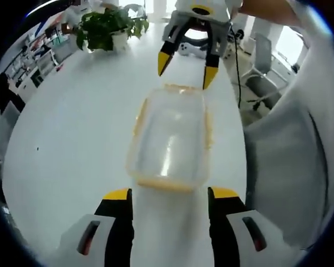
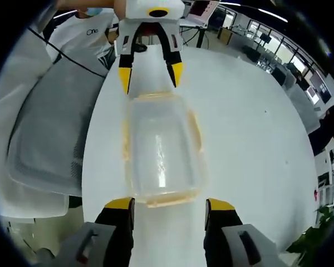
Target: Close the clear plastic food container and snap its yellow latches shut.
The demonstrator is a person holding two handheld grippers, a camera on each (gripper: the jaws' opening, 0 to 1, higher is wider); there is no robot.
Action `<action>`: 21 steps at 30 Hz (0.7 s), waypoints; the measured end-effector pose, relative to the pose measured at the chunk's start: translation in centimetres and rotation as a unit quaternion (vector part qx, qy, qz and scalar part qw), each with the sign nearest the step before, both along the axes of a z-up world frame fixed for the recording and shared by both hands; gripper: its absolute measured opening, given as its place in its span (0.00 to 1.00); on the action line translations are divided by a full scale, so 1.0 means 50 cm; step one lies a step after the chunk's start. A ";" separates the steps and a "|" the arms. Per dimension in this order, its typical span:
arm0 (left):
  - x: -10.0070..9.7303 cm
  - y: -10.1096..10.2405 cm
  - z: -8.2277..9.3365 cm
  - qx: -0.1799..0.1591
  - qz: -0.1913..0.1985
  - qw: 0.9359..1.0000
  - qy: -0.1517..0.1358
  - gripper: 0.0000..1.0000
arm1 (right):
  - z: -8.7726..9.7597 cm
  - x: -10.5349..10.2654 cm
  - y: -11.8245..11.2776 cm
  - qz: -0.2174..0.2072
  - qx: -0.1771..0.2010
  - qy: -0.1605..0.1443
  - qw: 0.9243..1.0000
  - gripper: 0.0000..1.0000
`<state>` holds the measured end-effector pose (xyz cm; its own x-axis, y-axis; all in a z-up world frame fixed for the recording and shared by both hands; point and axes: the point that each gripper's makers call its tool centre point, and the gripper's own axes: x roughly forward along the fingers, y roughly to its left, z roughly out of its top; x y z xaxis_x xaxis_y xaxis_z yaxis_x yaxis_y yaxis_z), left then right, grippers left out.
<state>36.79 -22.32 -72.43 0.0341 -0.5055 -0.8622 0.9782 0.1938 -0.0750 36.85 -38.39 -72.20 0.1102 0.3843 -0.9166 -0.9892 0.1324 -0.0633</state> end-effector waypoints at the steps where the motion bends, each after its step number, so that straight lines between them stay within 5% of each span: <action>1: 0.001 0.002 0.000 0.001 0.007 1.000 0.000 0.52 | 0.002 0.002 0.001 -0.007 0.003 -0.001 1.000 0.48; 8: 0.016 0.003 0.002 -0.031 0.098 0.994 0.030 0.52 | 0.010 0.015 0.008 -0.060 0.032 0.008 0.998 0.50; 15: 0.017 0.007 -0.002 -0.049 0.135 0.988 0.050 0.55 | 0.007 0.024 0.009 -0.091 0.041 0.003 0.995 0.53; 21: 0.018 -0.002 0.004 -0.086 0.197 0.973 0.080 0.52 | 0.007 0.040 0.006 -0.138 0.055 -0.001 0.989 0.51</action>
